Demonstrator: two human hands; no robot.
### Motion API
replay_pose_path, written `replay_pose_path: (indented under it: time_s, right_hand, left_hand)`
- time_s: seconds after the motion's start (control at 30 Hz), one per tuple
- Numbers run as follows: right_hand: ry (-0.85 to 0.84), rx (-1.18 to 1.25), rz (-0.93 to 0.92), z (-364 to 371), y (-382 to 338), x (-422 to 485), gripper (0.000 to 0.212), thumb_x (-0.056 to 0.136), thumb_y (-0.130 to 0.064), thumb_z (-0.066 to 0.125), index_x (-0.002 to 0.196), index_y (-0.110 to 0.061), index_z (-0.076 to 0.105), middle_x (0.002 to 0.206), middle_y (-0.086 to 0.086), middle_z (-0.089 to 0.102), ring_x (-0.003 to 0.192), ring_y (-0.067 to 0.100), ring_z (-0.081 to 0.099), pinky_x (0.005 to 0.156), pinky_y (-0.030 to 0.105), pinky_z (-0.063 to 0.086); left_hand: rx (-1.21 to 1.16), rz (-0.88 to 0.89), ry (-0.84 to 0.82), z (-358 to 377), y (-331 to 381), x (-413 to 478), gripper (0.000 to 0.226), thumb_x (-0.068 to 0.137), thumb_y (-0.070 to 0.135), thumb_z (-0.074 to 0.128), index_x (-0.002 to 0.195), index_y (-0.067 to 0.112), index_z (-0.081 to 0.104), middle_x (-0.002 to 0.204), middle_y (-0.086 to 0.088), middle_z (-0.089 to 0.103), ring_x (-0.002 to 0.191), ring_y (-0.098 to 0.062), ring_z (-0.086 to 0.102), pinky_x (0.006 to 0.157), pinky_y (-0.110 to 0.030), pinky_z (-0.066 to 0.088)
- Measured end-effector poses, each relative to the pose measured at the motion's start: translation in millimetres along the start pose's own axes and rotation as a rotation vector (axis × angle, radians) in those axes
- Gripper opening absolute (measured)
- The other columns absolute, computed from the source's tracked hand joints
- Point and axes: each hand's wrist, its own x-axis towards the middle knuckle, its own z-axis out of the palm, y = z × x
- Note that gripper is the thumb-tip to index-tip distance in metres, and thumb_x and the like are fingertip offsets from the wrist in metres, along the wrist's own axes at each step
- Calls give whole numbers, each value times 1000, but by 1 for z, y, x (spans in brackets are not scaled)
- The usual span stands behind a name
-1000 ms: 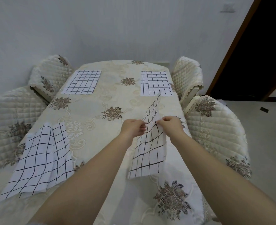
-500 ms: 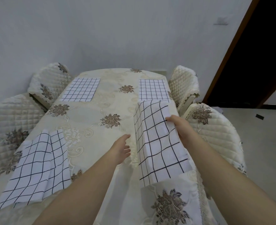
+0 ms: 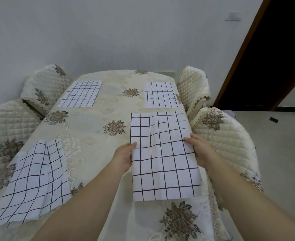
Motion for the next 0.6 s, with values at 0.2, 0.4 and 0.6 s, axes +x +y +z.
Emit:
replay_pose_path:
  time_s: [0.2,0.4,0.6]
  right_hand:
    - [81,-87,22,-13,26,13,16,96,-10,52,102,-16,66,103,9,70,93,25,66,79,38,55]
    - [183,-154,56,-24,56,27,14,95,-6,52,92,-12,65,91,10,68,76,21,64,70,34,54]
    - [215,-200,127,-35,85,35,15,95,-7,52,102,-5,65,90,13,69,76,25,65,76,42,55]
  left_hand:
    - [76,13,3,0,-10,11,24,89,10,64,110,-3,64,105,-18,70,82,-26,69,65,-34,58]
    - [156,-49,36,-2,-23,21,19,91,11,63,106,0,63,94,-13,70,73,-23,68,73,-39,57]
    - [203,-136,32,-6,-41,23,25,92,1,56,117,2,59,97,-13,69,81,-26,67,68,-36,54]
